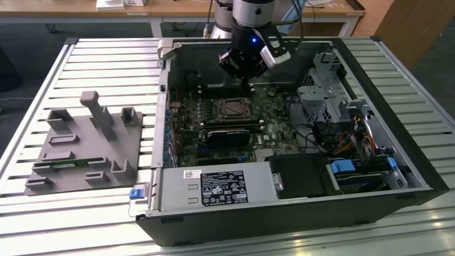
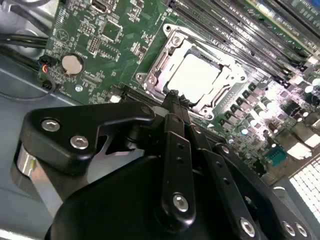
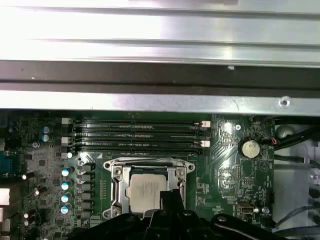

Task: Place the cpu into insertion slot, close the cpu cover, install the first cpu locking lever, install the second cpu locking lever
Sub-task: 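Install the second cpu locking lever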

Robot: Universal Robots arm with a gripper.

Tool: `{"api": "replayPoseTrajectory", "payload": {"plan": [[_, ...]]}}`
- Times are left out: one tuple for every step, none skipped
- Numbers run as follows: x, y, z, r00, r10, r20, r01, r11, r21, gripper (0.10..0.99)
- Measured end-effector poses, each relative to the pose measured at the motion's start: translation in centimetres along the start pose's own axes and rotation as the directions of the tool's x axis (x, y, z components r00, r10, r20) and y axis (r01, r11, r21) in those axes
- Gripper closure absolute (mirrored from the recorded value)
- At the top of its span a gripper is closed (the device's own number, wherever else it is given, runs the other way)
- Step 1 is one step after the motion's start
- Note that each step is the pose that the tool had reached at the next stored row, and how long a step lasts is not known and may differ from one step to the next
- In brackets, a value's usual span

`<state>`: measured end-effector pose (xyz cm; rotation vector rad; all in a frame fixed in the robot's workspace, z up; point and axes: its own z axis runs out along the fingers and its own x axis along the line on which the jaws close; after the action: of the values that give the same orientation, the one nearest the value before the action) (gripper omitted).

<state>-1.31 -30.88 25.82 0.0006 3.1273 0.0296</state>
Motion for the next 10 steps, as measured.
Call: {"api": "replayPoseTrajectory", "payload": {"plan": [[0.0, -0.19, 0.0, 1.0, 0.0, 0.0, 0.0, 1.0, 0.0, 0.98], [0.0, -0.39, 0.0, 1.0, 0.0, 0.0001, 0.0, 1.0, 0.0, 0.98], [0.0, -0.63, -0.01, 1.0, 0.0, 0.0, 0.0, 1.0, 0.0, 0.98], [0.0, -0.91, -0.01, 1.0, 0.0, 0.0001, 0.0, 1.0, 0.0, 0.98], [0.0, -1.2, -0.01, 1.0, 0.0, 0.0001, 0.0, 1.0, 0.0, 0.98], [0.0, -1.51, -0.03, 1.0, 0.0, 0.0, 0.0, 1.0, 0.0, 0.98], [0.0, -1.84, -0.04, 1.0, 0.0, 0.0, 0.0, 1.0, 0.0, 0.98], [0.0, -2.16, -0.04, 1.0, 0.0, 0.0001, 0.0, 1.0, -0.001, 0.98], [0.0, -2.44, -0.04, 1.0, 0.0, 0.0, 0.0, 1.0, -0.001, 0.98], [0.0, -2.69, -0.05, 1.0, 0.0, 0.0001, 0.0, 1.0, -0.001, 0.98]]}}
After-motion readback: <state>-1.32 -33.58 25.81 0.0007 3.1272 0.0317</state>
